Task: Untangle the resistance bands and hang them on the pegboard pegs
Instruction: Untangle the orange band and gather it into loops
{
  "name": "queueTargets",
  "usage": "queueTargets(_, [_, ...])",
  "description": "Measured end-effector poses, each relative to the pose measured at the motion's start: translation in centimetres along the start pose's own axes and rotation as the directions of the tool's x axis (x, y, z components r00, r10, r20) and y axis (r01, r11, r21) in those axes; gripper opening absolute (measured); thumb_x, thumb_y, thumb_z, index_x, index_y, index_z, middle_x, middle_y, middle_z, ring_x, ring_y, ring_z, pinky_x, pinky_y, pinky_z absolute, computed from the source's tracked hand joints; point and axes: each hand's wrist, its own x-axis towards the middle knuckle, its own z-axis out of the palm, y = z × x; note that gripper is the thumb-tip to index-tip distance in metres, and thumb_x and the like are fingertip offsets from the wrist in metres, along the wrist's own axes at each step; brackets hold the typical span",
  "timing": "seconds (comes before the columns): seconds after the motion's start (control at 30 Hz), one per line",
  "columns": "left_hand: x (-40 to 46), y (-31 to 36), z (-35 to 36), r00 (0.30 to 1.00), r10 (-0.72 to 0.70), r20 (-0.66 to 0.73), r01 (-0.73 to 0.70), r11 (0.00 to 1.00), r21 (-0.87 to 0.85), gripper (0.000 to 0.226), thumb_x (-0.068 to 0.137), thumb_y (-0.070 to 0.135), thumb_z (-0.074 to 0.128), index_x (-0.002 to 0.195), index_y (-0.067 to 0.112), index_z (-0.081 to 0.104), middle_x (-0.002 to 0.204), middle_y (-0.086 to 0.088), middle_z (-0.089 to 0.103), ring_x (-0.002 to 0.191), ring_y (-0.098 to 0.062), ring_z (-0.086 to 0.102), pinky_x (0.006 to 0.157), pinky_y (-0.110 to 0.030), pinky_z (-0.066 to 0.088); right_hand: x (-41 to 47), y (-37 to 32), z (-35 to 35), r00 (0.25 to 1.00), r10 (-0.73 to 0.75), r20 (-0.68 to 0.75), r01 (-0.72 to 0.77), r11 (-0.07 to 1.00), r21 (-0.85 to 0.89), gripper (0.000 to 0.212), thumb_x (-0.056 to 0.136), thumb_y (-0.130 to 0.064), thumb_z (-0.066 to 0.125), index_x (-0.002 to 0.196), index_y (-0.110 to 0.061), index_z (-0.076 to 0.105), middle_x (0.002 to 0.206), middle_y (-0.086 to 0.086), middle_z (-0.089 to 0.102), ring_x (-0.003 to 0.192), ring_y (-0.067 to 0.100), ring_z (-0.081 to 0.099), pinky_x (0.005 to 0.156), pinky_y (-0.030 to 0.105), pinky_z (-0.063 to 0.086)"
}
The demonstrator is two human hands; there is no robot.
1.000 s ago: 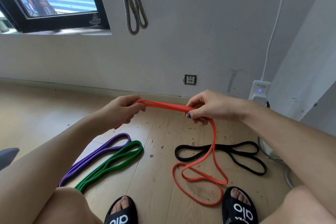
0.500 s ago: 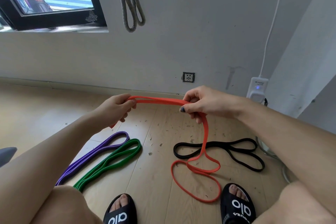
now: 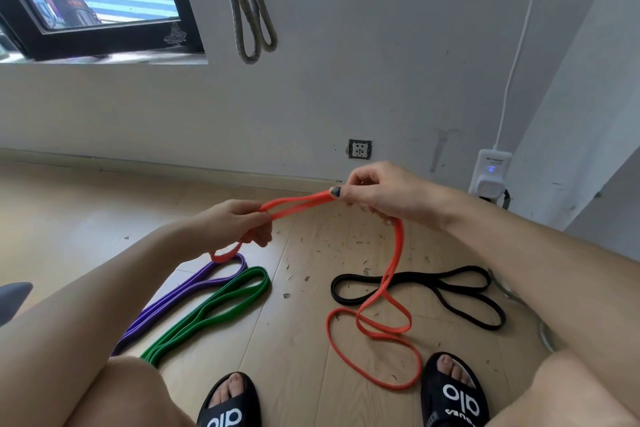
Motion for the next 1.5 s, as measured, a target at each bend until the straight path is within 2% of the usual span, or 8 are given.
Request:
queueTargets(0.1, [-0.1,0.1,0.3,0.993,-0.04,0.111,0.038,0.999,0.021,0.028,0.107,0.021,0.048,0.106,0.011,0.074,0.103,-0.003,0.078,0.101,-0.016,0.074,0.097,-0.034,0.053,0.0,0.2,-0.2,1.0,-0.007,-0.023,0.008,0.999,0.043,0.033,0.096,-0.039,0.068,0.092,-0.006,0.07,0.067,0.001,0.047,0.052,0.014,0.039,0.045,0.027,0.034])
queueTargets(0.27, [-0.2,0.1,0.3,0.986,-0.08,0.148,0.094,0.991,-0.096,0.023,0.106,0.021,0.051,0.113,0.01,0.07,0.107,-0.01,0.077,0.1,-0.027,0.076,0.092,-0.044,0.06,0.1,0.9,-0.6,0.994,0.022,-0.109,-0.013,0.996,0.087,0.031,0.094,-0.03,0.073,0.092,0.001,0.067,0.063,0.0,0.041,0.044,0.011,0.033,0.043,0.025,0.029])
queueTargets(0.43, [-0.3,-1.1,-0.2,0.986,-0.091,0.142,0.108,0.987,-0.116,0.02,0.1,0.016,0.063,0.1,-0.004,0.066,0.1,-0.021,0.074,0.094,-0.035,0.074,0.093,-0.048,0.06,0.4,2.2,-1.2,0.967,0.098,-0.237,-0.092,0.995,0.033,0.029,0.093,-0.033,0.074,0.075,-0.013,0.062,0.054,-0.005,0.042,0.038,0.008,0.035,0.041,0.021,0.03])
queueTargets(0.57, [-0.5,-1.5,-0.9,0.987,-0.031,0.156,0.068,0.968,-0.241,0.017,0.098,-0.005,0.053,0.101,-0.01,0.068,0.103,-0.026,0.071,0.097,-0.036,0.071,0.1,-0.045,0.056,0.6,3.1,-1.3,0.934,0.151,-0.324,-0.171,0.985,-0.032,0.029,0.092,-0.033,0.074,0.072,-0.016,0.06,0.058,-0.003,0.048,0.049,0.014,0.042,0.05,0.024,0.033])
queueTargets(0.87, [-0.5,-0.1,-0.2,0.979,0.019,0.204,0.002,0.995,-0.103,0.013,0.087,-0.011,0.063,0.096,-0.003,0.069,0.09,-0.014,0.07,0.085,-0.024,0.07,0.089,-0.033,0.059,0.6,3.7,-1.9,0.896,0.22,-0.387,-0.227,0.973,0.029,0.027,0.094,-0.033,0.071,0.084,-0.009,0.066,0.06,-0.001,0.048,0.05,0.016,0.043,0.049,0.028,0.035])
queueTargets(0.97, [-0.2,-0.2,0.3,0.995,0.001,0.102,0.005,0.998,-0.055,0.012,0.088,-0.01,0.067,0.097,-0.002,0.064,0.097,-0.017,0.069,0.086,-0.028,0.075,0.084,-0.036,0.062,0.6,3.7,-2.0,0.896,0.234,-0.378,-0.238,0.97,0.036,0.027,0.094,-0.033,0.071,0.09,-0.007,0.068,0.06,-0.001,0.049,0.049,0.015,0.043,0.049,0.028,0.036])
queueTargets(1.13, [1.0,-0.7,0.3,0.962,-0.035,-0.269,0.044,0.999,0.026,0.012,0.09,-0.007,0.057,0.094,0.003,0.053,0.089,-0.021,0.063,0.07,-0.027,0.068,0.059,-0.035,0.061,0.5,3.5,-1.7,0.906,0.215,-0.364,-0.232,0.973,-0.003,0.025,0.093,-0.032,0.073,0.085,-0.009,0.068,0.061,-0.001,0.051,0.052,0.015,0.044,0.052,0.028,0.037])
queueTargets(1.5, [1.3,-1.7,0.0,0.988,-0.007,-0.157,0.044,0.972,0.23,0.017,0.09,0.011,0.075,0.097,0.012,0.06,0.099,-0.009,0.069,0.073,-0.022,0.068,0.064,-0.032,0.062,0.2,3.6,-1.9,0.924,0.215,-0.315,-0.23,0.973,-0.009,0.027,0.092,-0.036,0.073,0.085,-0.01,0.07,0.063,0.002,0.052,0.048,0.015,0.044,0.048,0.026,0.038])
